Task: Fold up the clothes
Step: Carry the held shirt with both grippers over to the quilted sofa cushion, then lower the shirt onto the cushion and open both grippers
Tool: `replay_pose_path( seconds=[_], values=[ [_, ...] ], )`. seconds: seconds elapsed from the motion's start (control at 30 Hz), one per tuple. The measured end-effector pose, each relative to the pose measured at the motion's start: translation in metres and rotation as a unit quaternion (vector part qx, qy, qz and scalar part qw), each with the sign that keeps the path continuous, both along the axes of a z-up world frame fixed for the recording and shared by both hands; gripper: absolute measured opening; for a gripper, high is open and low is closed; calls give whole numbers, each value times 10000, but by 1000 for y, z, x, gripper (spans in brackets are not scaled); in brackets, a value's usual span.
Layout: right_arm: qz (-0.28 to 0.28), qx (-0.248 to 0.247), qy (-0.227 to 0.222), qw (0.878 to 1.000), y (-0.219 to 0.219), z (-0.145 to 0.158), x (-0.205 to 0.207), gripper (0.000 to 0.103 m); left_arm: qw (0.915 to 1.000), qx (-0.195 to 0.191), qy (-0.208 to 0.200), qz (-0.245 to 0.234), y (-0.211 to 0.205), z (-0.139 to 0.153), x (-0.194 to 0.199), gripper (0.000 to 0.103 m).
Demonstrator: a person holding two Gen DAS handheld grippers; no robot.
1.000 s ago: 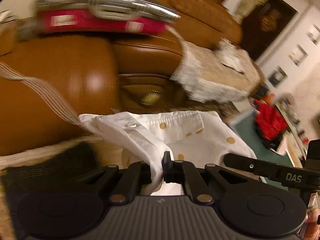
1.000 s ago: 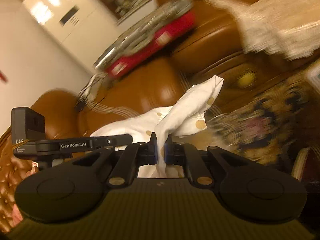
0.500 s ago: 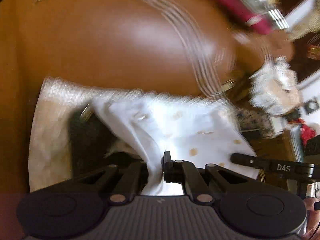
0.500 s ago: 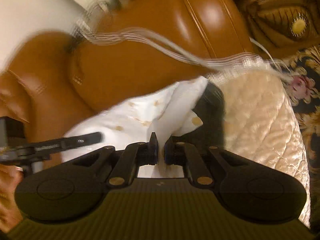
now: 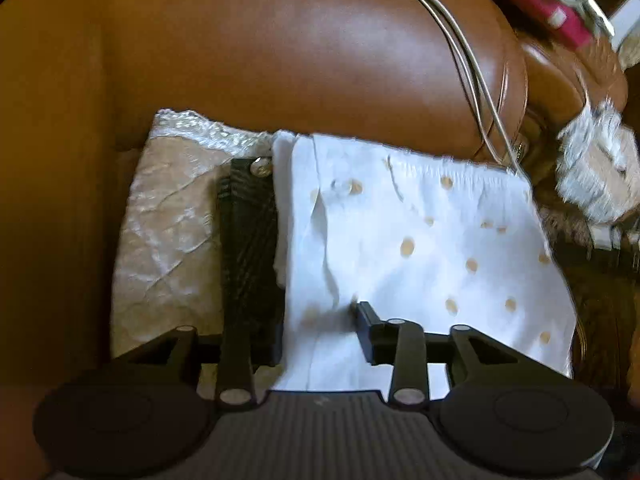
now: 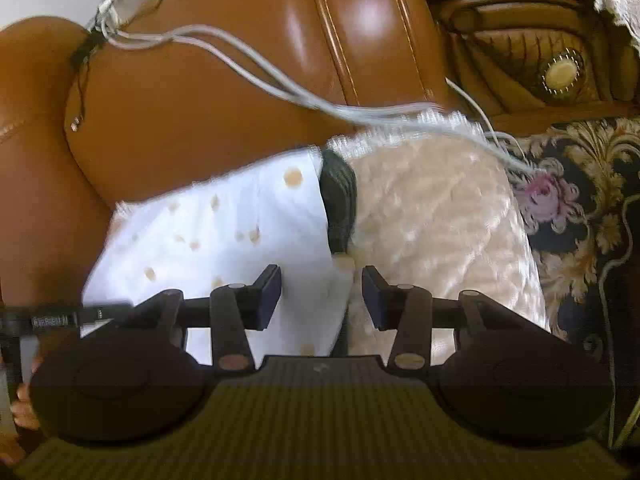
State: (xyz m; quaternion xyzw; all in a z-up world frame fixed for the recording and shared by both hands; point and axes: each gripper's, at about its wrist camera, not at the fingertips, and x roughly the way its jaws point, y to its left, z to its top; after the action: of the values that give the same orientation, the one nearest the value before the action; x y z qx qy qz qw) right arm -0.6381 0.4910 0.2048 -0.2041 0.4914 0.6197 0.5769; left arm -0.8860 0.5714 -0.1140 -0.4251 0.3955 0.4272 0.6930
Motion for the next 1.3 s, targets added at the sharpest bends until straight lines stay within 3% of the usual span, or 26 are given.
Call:
replay_pose_path(
  seconds=[0.13, 0.33, 0.37, 0.4, 0.5, 0.67, 0.73, 0.77, 0.8, 0.9, 0.93, 1.1, 1.17, 1.23, 1.3],
  values=[
    [-9, -24, -122, 9999, 23, 10, 2, 52, 9993, -127, 361, 47, -15, -6, -8, 44],
    [145, -274, -45, 9995, 64, -11, -4, 51, 9991, -103, 313, 251, -34, -9, -21, 46],
    [205, -327, -73, 9992, 68, -15, -7, 35, 9991, -92, 340, 254, -36, -9, -22, 47],
    [276, -433, -31, 9987, 73, -19, -10, 9, 9990, -93, 327, 289, -38, -9, -23, 47],
    [436, -533, -179, 9975, 86, -24, -18, 6, 9984, -192, 196, 502, -40, -12, -31, 49],
    [587, -482, -331, 9966, 99, -19, -23, 6, 9971, -151, 108, 735, -41, -7, -39, 46],
    [680, -854, -535, 9926, 102, -30, -24, 18, 9963, 83, 116, 846, -42, 7, -40, 44],
    [639, -811, -612, 9928, 99, -31, -21, 30, 9962, 218, 60, 837, -40, 15, -39, 44],
    [490, -631, -571, 9952, 90, -27, -15, 34, 9961, 356, -21, 802, -38, 24, -37, 44],
    [274, -200, -399, 9986, 61, -14, -4, 35, 9968, 683, -171, 385, -23, 40, -13, 44],
    [435, -40, -348, 9984, 49, -9, -7, 35, 9967, 757, -187, 210, -16, 42, -1, 44],
    [1501, 245, -120, 9883, -3, -4, -39, 35, 9981, 567, -39, -216, 19, 21, 45, 44],
    [1815, 217, -437, 9822, -15, -10, -55, 35, 9990, 420, 40, -161, 29, 8, 51, 43],
    [1977, -8, -813, 9769, -18, -24, -67, 36, 9997, 258, 25, 13, 38, -4, 47, 36],
    [1971, -153, -891, 9762, -17, -35, -67, 35, 9997, 224, -63, 100, 36, -6, 40, 29]
  ],
)
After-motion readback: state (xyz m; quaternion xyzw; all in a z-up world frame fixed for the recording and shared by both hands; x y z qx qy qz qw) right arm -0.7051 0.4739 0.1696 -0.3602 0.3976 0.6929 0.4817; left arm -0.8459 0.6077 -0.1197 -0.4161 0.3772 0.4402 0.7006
